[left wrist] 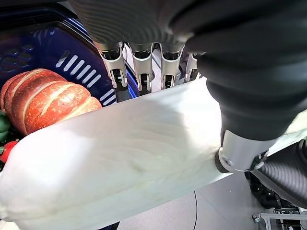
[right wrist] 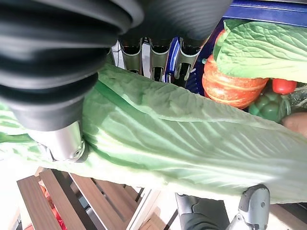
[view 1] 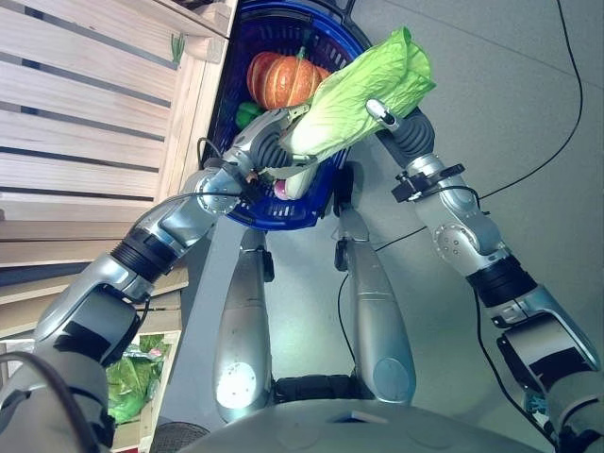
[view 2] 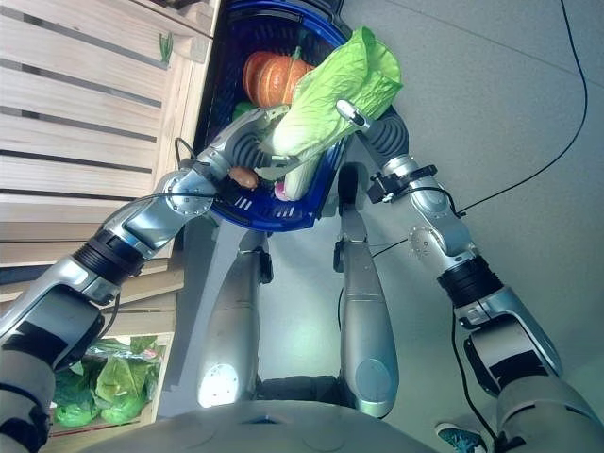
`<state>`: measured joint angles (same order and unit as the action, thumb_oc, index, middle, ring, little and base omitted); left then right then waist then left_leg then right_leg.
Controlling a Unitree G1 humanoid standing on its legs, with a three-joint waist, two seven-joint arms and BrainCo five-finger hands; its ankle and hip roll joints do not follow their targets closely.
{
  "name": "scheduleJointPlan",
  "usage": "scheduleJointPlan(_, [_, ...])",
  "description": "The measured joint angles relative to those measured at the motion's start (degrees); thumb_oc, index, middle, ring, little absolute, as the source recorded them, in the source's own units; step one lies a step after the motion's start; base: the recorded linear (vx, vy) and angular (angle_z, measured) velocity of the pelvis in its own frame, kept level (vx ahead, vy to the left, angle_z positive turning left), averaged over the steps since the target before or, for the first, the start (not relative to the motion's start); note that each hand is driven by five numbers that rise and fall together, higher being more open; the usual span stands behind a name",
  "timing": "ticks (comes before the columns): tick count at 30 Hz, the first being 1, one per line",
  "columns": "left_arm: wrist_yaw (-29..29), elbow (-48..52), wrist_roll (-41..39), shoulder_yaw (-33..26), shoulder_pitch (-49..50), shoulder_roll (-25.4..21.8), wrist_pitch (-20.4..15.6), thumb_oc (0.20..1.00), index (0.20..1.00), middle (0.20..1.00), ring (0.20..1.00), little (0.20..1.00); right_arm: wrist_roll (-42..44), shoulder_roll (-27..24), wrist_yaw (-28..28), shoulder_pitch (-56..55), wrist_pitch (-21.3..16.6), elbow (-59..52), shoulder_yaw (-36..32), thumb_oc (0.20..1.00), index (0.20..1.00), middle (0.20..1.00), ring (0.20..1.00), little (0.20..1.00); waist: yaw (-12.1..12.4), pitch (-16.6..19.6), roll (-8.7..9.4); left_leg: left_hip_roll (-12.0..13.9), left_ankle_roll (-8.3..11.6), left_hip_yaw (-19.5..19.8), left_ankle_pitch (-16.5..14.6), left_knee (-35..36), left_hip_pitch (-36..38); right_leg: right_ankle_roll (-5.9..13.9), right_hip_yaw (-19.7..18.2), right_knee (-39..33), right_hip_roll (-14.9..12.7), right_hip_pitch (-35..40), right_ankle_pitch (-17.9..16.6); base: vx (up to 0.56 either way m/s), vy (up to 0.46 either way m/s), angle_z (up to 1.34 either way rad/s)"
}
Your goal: Pick up fruits and vegetables into the basket
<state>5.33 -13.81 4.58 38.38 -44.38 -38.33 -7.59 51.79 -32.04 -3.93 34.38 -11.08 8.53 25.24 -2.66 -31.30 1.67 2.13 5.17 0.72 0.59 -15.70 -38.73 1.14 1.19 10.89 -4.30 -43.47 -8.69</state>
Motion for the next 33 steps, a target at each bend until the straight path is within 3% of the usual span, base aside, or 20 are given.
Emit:
scheduleJointPlan(1, [0.11,0.0,-0.02,0.03,0.0,0.02,0.01,1.0,1.0,1.0,1.0,1.0,0.0,0.01,0.0,-0.01,-0.01,0.0,0.0,0.2,0.2,0.2,0.2,0.2,0.02,0.0,0.0,0.0,0.0,0.0,0.0,0.0,-0.01,0.0,0.0,0.0,0.0,-0.01,0.0,0.0,0.0,0.0])
scheduleJointPlan(5, [1.19,0.0,-1.49,0.03,0.1,0.51,0.16,1.0,1.0,1.0,1.0,1.0,-0.02,0.03,-0.44,0.11,-0.22,-0.59,1.47,0.2,0.2,0.2,0.2,0.2,0.02,0.0,0.0,0.01,0.0,0.01,0.0,0.01,-0.01,0.0,0.02,-0.02,0.01,-0.01,0.0,0.0,0.0,0.0])
scheduleJointPlan(8, [2.72,0.0,-7.53,-0.37,1.59,1.99,-0.46,1.0,1.0,1.0,1.0,1.0,-0.17,1.48,-0.27,0.11,-1.18,-1.22,2.05,0.2,0.2,0.2,0.2,0.2,0.07,0.0,0.0,0.0,0.0,0.01,0.0,0.01,-0.01,-0.01,0.02,-0.02,-0.01,0.0,-0.01,0.0,0.0,0.0])
scheduleJointPlan(14, [6.37,0.01,-20.68,-5.72,7.26,6.95,-7.35,1.0,1.0,1.0,1.0,1.0,-0.31,2.54,-0.29,0.14,-1.78,-1.62,1.5,0.2,0.2,0.2,0.2,0.2,0.91,0.0,0.0,0.0,0.0,0.05,0.0,0.0,0.01,-0.01,0.03,-0.01,0.0,0.01,-0.01,0.0,0.0,0.0])
scheduleJointPlan(22, [12.2,0.21,-21.33,-9.95,9.3,10.54,-12.67,1.0,1.0,1.0,1.0,1.0,-4.06,4.74,-0.04,2.44,-0.31,-1.9,-0.87,0.2,0.2,0.2,0.2,0.2,1.0,0.0,0.01,0.0,0.12,0.63,0.1,-0.02,0.08,-0.02,0.56,0.05,-0.01,0.33,0.0,0.0,-0.003,0.02])
scheduleJointPlan(33, [20.45,1.54,-20.67,-15.95,11.39,11.73,-13.7,1.0,1.0,1.0,1.0,1.0,-9.04,6.12,2.57,1.98,1.12,-1.84,-3.03,0.2,0.2,0.2,0.2,0.2,1.03,-0.01,0.01,-0.01,0.15,0.78,0.15,-0.07,0.42,-0.03,0.73,0.12,-0.04,0.73,0.0,0.0,0.0,0.0])
